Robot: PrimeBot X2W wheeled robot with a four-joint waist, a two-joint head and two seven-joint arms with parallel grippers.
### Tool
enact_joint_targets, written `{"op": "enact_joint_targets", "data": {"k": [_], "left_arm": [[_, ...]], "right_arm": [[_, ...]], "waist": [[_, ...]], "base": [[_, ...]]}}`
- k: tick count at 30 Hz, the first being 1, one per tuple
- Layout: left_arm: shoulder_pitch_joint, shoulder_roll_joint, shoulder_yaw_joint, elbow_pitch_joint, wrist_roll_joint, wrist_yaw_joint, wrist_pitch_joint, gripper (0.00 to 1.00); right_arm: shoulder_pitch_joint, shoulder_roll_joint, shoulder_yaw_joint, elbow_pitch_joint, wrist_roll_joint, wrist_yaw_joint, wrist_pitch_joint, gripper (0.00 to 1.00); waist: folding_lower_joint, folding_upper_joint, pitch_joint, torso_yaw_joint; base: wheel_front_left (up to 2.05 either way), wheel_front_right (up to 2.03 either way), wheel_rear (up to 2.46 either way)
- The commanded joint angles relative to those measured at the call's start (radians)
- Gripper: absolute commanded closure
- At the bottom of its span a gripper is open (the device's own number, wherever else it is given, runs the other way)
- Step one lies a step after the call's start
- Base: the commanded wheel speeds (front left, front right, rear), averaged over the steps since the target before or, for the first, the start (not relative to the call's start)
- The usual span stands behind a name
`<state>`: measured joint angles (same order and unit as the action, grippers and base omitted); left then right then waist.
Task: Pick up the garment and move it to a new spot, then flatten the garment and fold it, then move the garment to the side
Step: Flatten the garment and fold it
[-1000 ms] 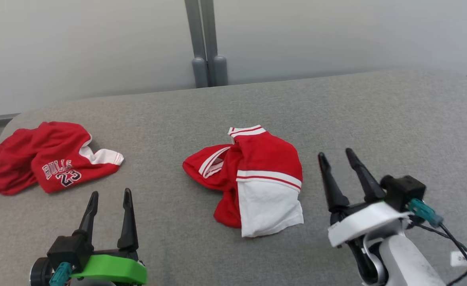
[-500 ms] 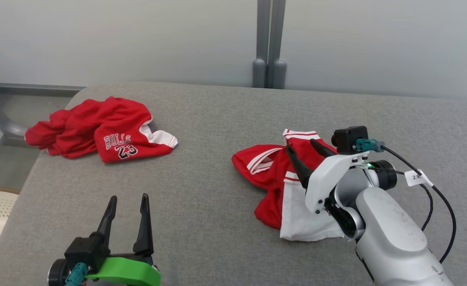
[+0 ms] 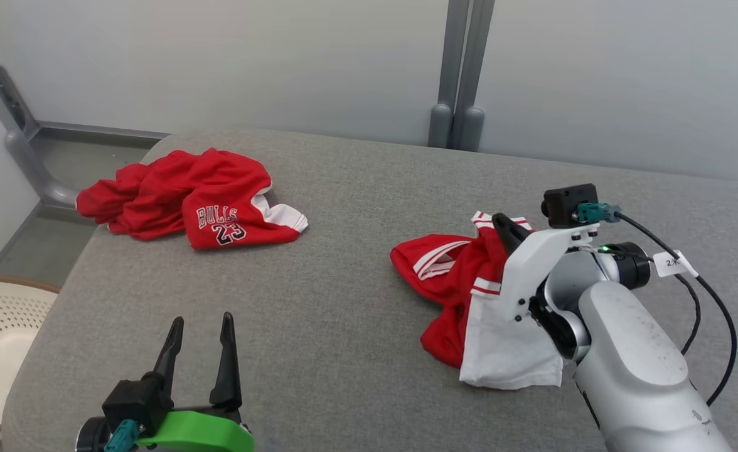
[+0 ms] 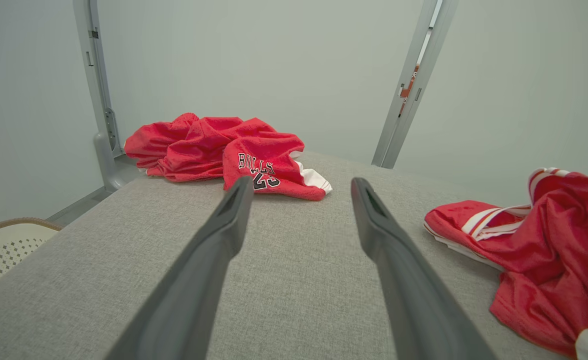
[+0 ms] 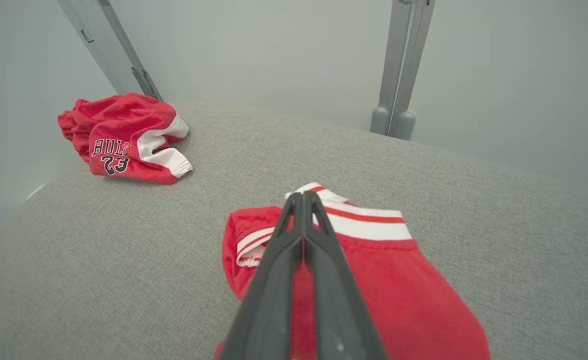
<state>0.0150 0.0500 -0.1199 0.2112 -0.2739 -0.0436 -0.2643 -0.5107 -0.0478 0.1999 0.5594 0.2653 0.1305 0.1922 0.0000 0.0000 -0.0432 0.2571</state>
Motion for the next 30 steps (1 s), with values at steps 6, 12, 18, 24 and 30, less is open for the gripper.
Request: {"op": "enact_joint_targets", "data": {"k": [6, 12, 18, 24, 30], "left_arm": [[-0.003, 0.001, 0.006, 0.006, -0.010, -0.006, 0.000, 0.00], [-0.019, 0.001, -0.003, 0.009, -0.011, -0.005, 0.000, 0.00], [-0.030, 0.001, -0.007, 0.018, -0.009, -0.007, 0.000, 0.00], [-0.037, 0.001, -0.016, 0.024, -0.013, -0.010, 0.000, 0.00], [-0.040, 0.001, -0.015, 0.029, -0.016, -0.008, 0.000, 0.00]], "right_arm": [[-0.018, -0.003, -0.062, -0.046, -0.048, 0.000, 0.011, 1.00], [0.018, -0.004, -0.018, -0.102, 0.005, 0.000, 0.002, 1.00], [0.048, -0.004, 0.062, -0.116, 0.047, 0.000, 0.013, 0.00], [0.050, -0.005, 0.086, -0.070, 0.045, 0.000, 0.009, 0.00], [0.029, -0.004, 0.071, -0.008, 0.014, 0.000, 0.036, 0.00]], "waist": [[0.0000, 0.0000, 0.015, -0.069], [0.0000, 0.0000, 0.023, -0.094], [0.0000, 0.0000, 0.023, -0.095], [0.0000, 0.0000, 0.033, -0.068], [0.0000, 0.0000, 0.042, -0.041]], "base": [[0.00, 0.00, 0.00], [0.00, 0.00, 0.00], [0.00, 0.00, 0.00], [0.00, 0.00, 0.00], [0.00, 0.00, 0.00]]}}
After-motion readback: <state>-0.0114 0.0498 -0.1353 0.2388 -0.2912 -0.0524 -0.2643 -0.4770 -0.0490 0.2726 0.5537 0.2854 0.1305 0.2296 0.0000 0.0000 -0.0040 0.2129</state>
